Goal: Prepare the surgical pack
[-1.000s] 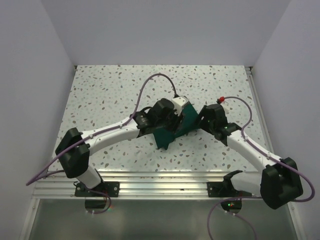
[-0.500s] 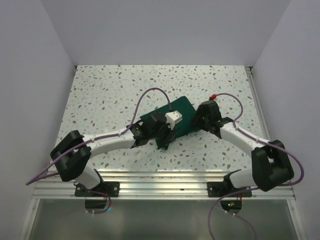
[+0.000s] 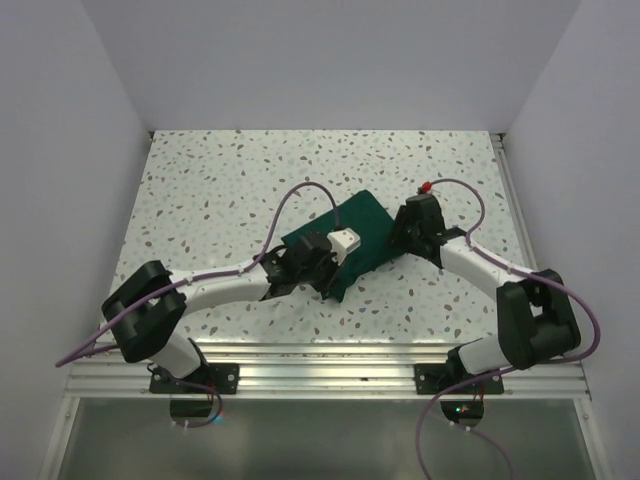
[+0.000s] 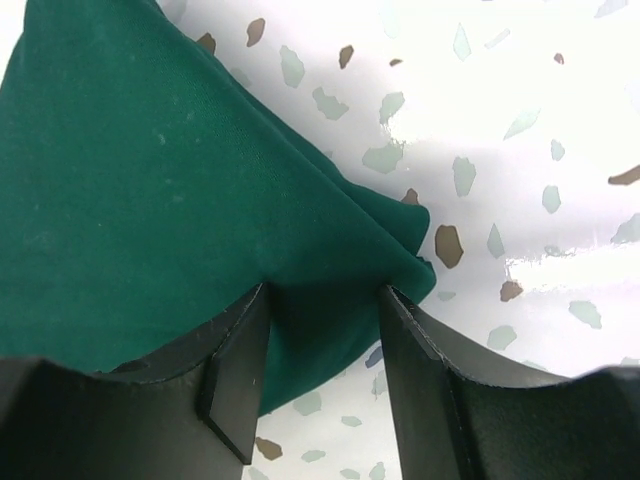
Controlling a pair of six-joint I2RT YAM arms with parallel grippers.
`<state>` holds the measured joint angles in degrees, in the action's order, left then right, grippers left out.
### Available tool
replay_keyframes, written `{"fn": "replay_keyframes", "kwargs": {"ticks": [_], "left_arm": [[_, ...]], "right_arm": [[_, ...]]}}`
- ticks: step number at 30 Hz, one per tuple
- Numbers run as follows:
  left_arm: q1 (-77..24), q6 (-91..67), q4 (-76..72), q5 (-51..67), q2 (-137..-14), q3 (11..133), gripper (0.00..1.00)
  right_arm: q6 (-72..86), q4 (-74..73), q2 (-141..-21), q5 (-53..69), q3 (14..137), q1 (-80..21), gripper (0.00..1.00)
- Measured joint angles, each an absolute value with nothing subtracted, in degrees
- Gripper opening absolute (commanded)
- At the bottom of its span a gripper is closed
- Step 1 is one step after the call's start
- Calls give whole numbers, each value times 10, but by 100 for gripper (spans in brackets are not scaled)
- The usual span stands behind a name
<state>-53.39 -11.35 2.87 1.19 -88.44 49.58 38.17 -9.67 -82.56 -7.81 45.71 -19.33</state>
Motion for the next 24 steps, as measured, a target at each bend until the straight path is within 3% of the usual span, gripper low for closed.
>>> {"fn": "replay_keyframes", "kwargs": {"ticks": [3,6,10,12,16,21,24], "left_arm": [[-535,-114,29,2,-886,496,6],[-537,-114,29,-5,-885,496,13],[-537,-109,37,-14,-857,479,39],[-537,-108,50,-16,-837,474,43],[-543,-108,58,-30,-813,474,72],[-571,-95,86,-62,-817,500,89],[-575,-78,100,-69,-838,532,90]], "right_arm": [[361,-98,-826,-79,468,-192,52],[344,-99,-826,-82,481,-189,58],[330,-103,-824,-82,493,-187,71],[330,-113,-820,-79,493,-187,77],[336,-123,-806,-72,489,-187,79],[366,-134,-792,-58,476,-190,83],[396,-153,-792,-60,475,-197,85]]}}
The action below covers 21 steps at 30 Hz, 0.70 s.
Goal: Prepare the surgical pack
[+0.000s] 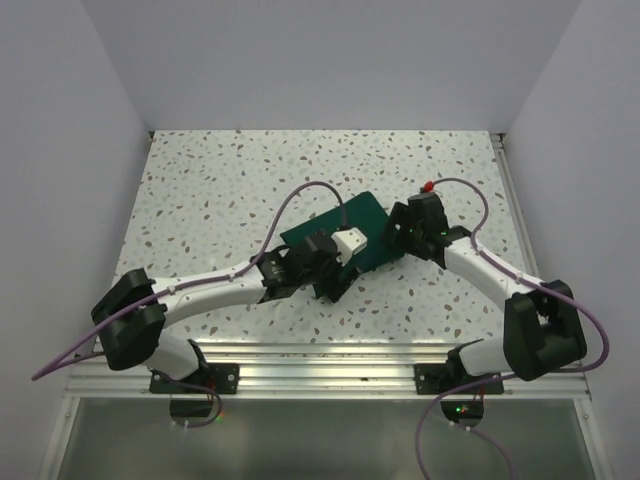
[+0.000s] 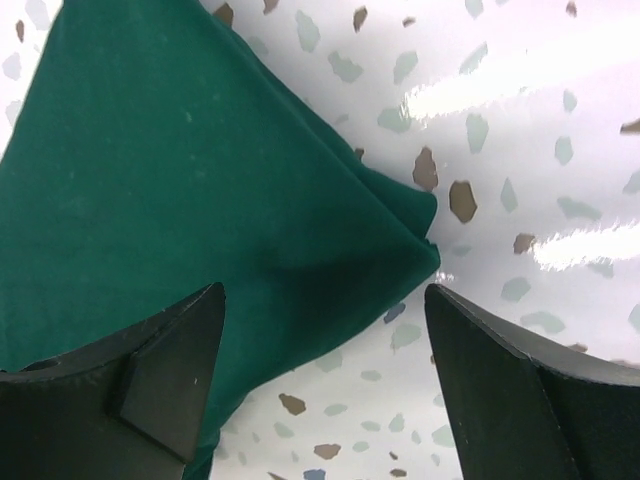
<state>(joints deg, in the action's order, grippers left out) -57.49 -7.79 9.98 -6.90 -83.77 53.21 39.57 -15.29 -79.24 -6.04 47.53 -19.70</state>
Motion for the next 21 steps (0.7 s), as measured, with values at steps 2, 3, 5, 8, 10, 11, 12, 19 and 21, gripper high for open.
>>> {"fn": "replay_keyframes", "kwargs": {"ticks": [2,3,5,8,10,11,12,19,21], "left_arm": [[-575,-61,107,-71,-854,553,90],[-575,-52,110,-71,-861,562,89],[-575,-34,117,-72,-878,580,89],[-576,-9,126,-71,-905,601,85],[-578,5,127,-70,-921,610,82],[-579,12,127,-68,-926,610,81],[-580,17,127,-66,-929,610,79],[-586,55,117,-55,-941,610,70],[-590,63,110,-57,-942,607,69]], "right_arm": [[422,-168,-793,-64,475,-203,85],[436,-176,-794,-65,475,-204,84],[457,-188,-797,-66,475,-206,84],[486,-196,-810,-68,475,-206,81],[501,-196,-819,-68,475,-206,79],[506,-195,-822,-68,474,-206,77],[511,-193,-825,-68,474,-206,76],[509,-176,-855,-69,481,-207,65],[496,-169,-863,-69,486,-207,63]]}}
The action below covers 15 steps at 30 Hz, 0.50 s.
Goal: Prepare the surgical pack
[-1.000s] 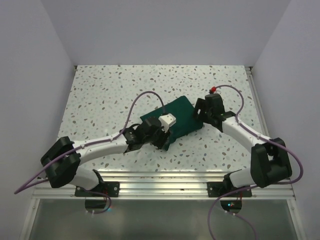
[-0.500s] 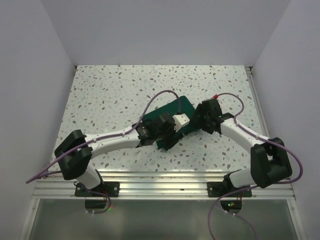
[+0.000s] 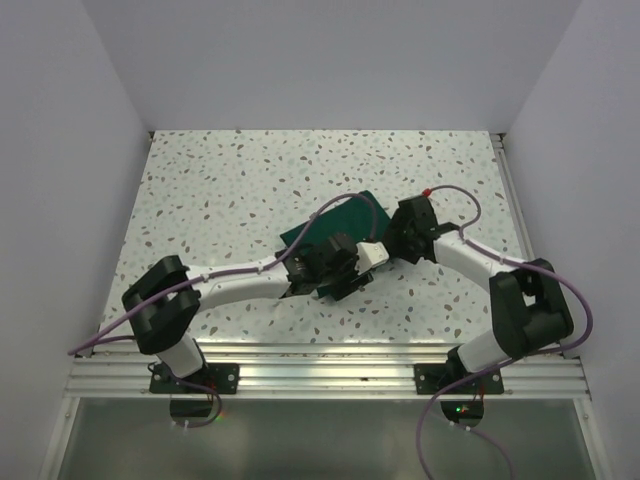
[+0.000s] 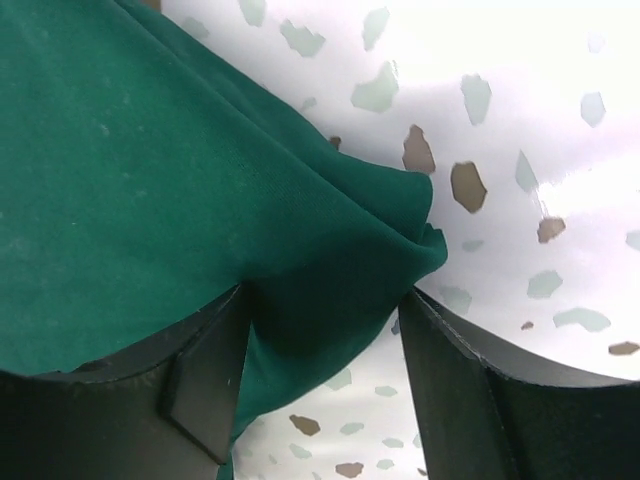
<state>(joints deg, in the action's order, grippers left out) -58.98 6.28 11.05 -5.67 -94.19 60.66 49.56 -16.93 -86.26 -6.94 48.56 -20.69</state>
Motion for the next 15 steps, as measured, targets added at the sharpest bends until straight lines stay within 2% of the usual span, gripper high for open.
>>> {"fn": "replay_keyframes", "kwargs": {"ticks": [7,10,12,15], "left_arm": [[-608,84,105,-85,-966,600,61],[-612,88,103,-108,-986,600,54],[-615,91,100,-125,-994,602,45],[-620,95,96,-151,-1002,605,40]], "right_arm": [[446,-136,-869,-71,489,-205,58],[421,-124,-869,-70,490,-203,57],[402,-120,-870,-69,492,-201,55],[373,-112,-872,-65,498,-197,51]]}}
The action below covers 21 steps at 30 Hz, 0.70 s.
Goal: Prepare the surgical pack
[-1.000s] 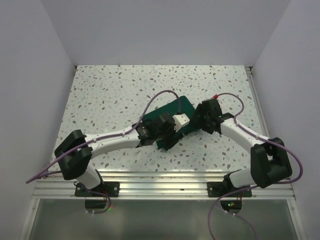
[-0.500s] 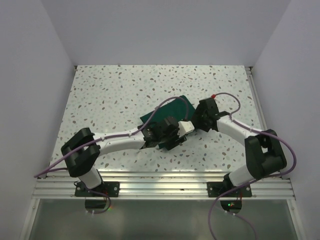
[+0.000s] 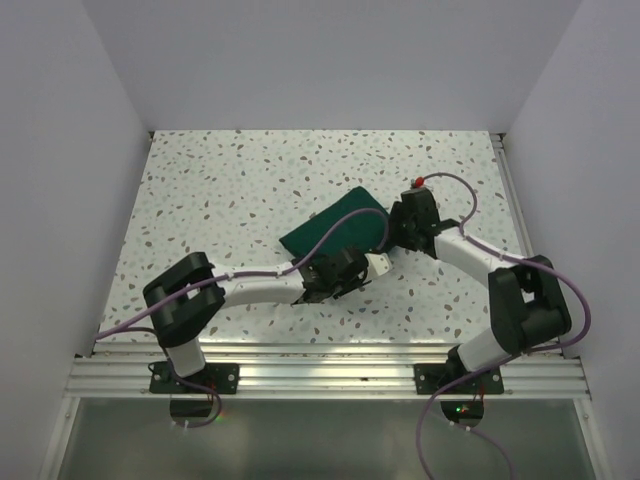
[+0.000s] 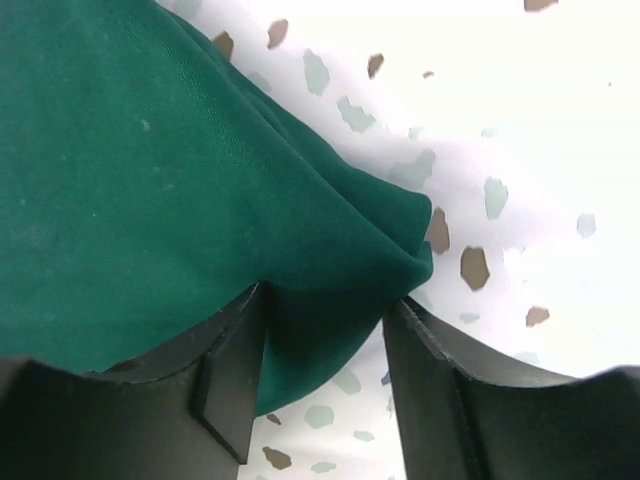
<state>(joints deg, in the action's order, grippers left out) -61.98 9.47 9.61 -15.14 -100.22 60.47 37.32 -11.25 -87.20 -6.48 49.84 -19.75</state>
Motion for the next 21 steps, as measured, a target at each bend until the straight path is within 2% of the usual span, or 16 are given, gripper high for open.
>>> {"fn": "replay_keyframes", "kwargs": {"ticks": [4,9,15,21], "left_arm": [[-627,93,86,-182,-1004,602,35],[-637,86,71,-207,-1004,593,36],[-658,83,71,-234,-1000,585,40],[-670,72,87,-242,-984,572,57]], "right_arm": [[342,-94,-891,-44,510,-182,42],[320,-74,-908,-15,517,-170,44],[294,-65,-917,-10,528,-166,58],[268,-54,-917,-37,557,-153,72]]}}
